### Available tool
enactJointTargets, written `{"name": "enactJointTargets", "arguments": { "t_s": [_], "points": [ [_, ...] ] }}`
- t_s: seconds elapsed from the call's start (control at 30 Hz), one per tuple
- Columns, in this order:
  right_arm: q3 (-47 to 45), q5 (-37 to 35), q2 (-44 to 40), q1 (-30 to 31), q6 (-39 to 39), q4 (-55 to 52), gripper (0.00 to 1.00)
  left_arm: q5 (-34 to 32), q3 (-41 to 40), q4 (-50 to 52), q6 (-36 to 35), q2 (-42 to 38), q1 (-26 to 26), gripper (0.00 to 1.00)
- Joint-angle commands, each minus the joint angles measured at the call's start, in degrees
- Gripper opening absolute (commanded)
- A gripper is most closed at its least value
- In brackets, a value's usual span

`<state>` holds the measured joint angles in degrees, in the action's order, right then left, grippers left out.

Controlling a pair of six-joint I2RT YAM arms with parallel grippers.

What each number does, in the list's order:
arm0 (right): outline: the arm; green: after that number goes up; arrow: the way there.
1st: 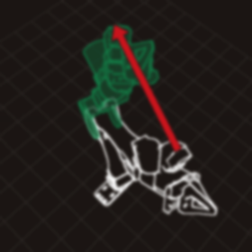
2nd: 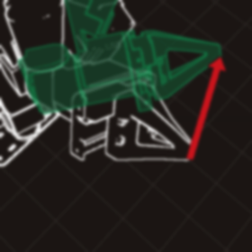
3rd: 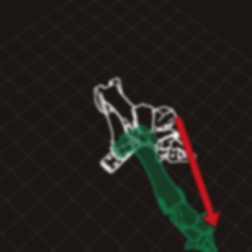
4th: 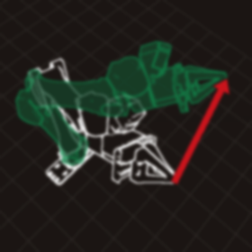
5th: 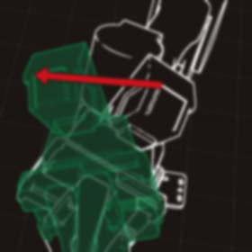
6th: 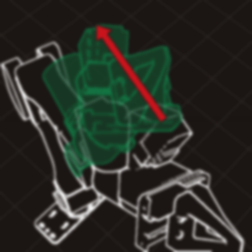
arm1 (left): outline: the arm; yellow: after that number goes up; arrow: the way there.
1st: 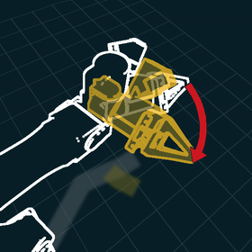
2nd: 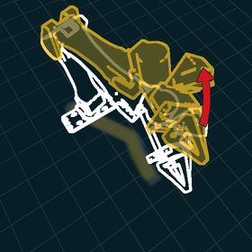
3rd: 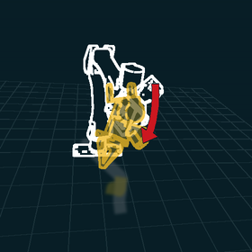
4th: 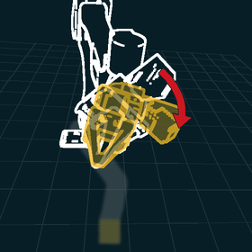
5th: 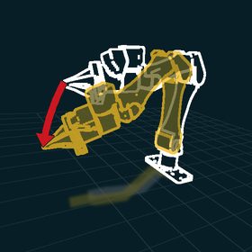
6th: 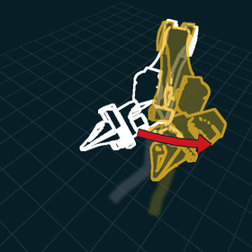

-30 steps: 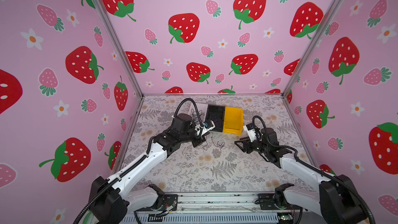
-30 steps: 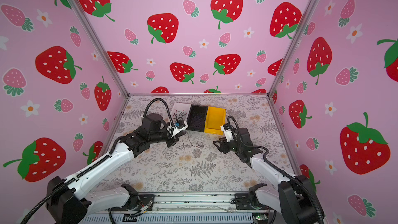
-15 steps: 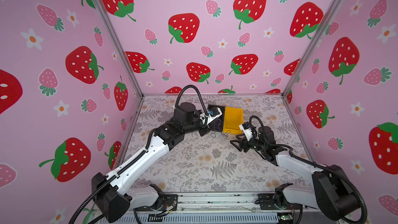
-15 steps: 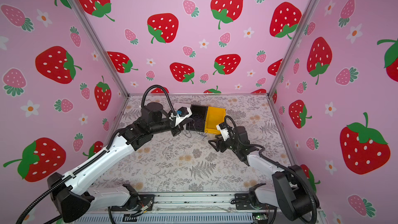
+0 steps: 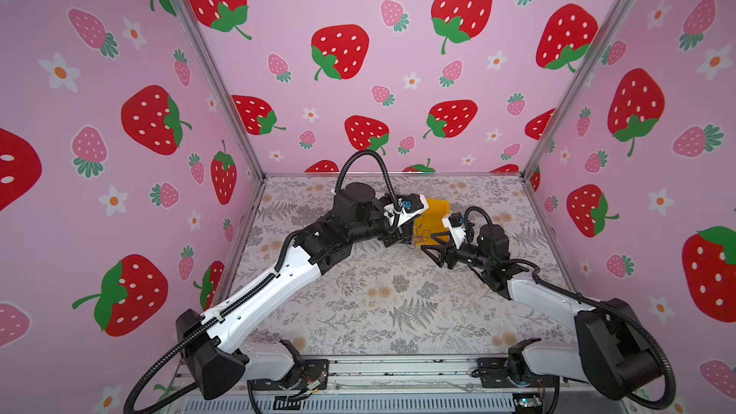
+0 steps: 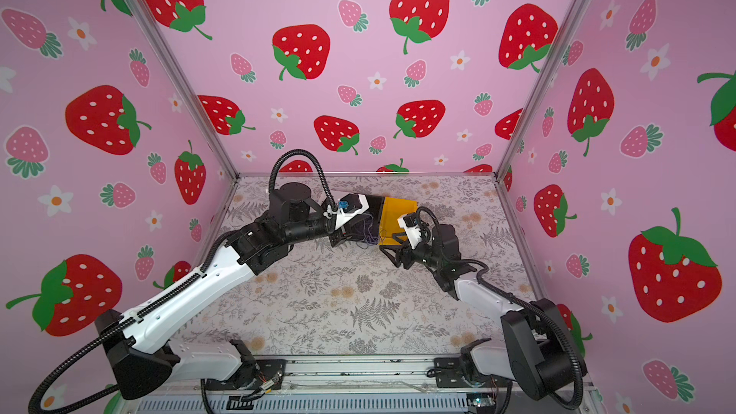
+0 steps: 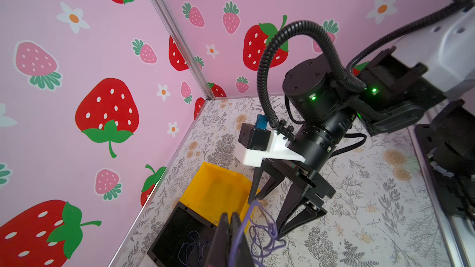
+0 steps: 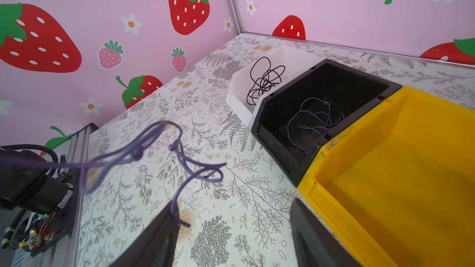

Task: Untangle and sort cables by color
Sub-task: Straighten the cable.

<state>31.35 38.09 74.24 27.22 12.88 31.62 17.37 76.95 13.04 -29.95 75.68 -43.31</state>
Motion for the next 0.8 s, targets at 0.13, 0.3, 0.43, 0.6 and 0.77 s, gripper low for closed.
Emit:
{"name": "enactJointTargets", "arguments": {
  "t_s": [0.13,0.3,0.43,0.6,0.77],
  "points": [
    [3.5,6.8,1.2,1.7,0.3,2.3,0.70,-2.4,2.2,-1.3,-1.9,-1.1,-0.5,0.00],
    [2.9,5.1,0.5,2.0,0.4,2.6,0.61,-2.6,2.2,-1.3,-2.0,-1.2,-0.6,0.00],
    [3.3,5.3,0.3,2.0,-0.9,-0.7,0.45,-3.4,2.2,-1.3,-2.8,-1.9,-0.5,0.00],
    [2.9,6.1,1.4,2.0,-1.6,-2.6,0.25,-4.6,2.5,-1.0,-3.8,-2.7,-0.5,0.00],
    [2.1,5.0,1.3,1.9,-1.6,-2.5,0.13,-7.1,3.4,-0.5,-4.8,-3.5,0.0,0.00]
  ]
}}
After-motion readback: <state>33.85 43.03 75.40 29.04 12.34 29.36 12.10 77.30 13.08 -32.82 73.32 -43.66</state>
